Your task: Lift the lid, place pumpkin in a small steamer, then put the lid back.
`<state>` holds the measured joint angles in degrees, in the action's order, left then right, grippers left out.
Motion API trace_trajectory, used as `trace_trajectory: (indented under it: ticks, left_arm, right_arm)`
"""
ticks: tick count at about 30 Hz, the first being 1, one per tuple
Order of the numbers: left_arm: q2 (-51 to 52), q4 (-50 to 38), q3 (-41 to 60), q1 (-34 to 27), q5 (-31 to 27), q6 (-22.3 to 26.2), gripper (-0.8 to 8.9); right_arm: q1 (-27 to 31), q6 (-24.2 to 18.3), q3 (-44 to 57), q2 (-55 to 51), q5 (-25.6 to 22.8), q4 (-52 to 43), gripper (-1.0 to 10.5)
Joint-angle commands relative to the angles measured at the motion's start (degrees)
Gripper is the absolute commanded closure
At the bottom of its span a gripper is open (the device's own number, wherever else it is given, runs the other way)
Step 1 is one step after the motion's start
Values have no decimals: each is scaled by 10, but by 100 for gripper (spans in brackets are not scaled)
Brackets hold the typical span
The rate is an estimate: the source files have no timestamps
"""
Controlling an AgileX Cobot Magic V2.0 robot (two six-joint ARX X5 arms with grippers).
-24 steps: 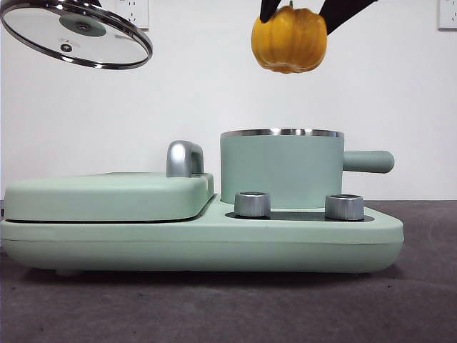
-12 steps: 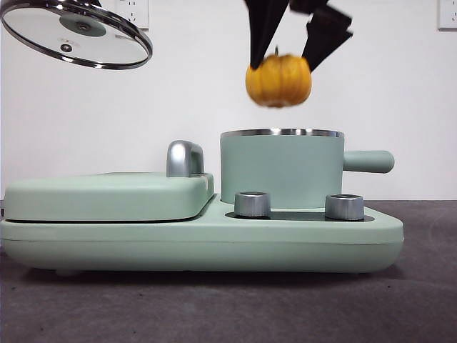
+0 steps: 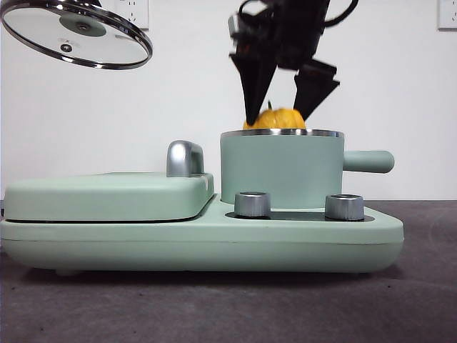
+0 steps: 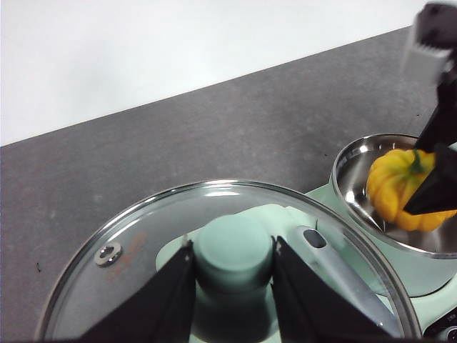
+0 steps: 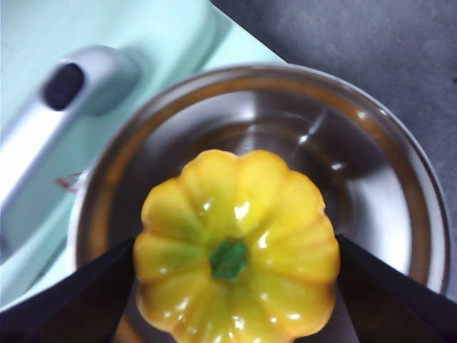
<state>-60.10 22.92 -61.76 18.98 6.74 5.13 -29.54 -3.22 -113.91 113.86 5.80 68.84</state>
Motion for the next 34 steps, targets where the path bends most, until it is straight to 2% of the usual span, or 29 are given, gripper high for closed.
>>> trace_trajectory:
  ticks: [1,18,21,34]
  left_arm:
    - [-2,-19,-10,1,1,3,798]
    - [-2,-19,-10,1,1,3,798]
    - [-2,-19,-10,1,1,3,798]
    - [-2,-18,-10,1,1,3,798]
  right_arm:
    - [-3,-8,-17,27,-3,-2,573]
    - [-3,-17,-17,86,2,-13,572]
    - [-3,-18,-17,86,2,-13,504]
    - [-3,-19,-51,84,0,12,472]
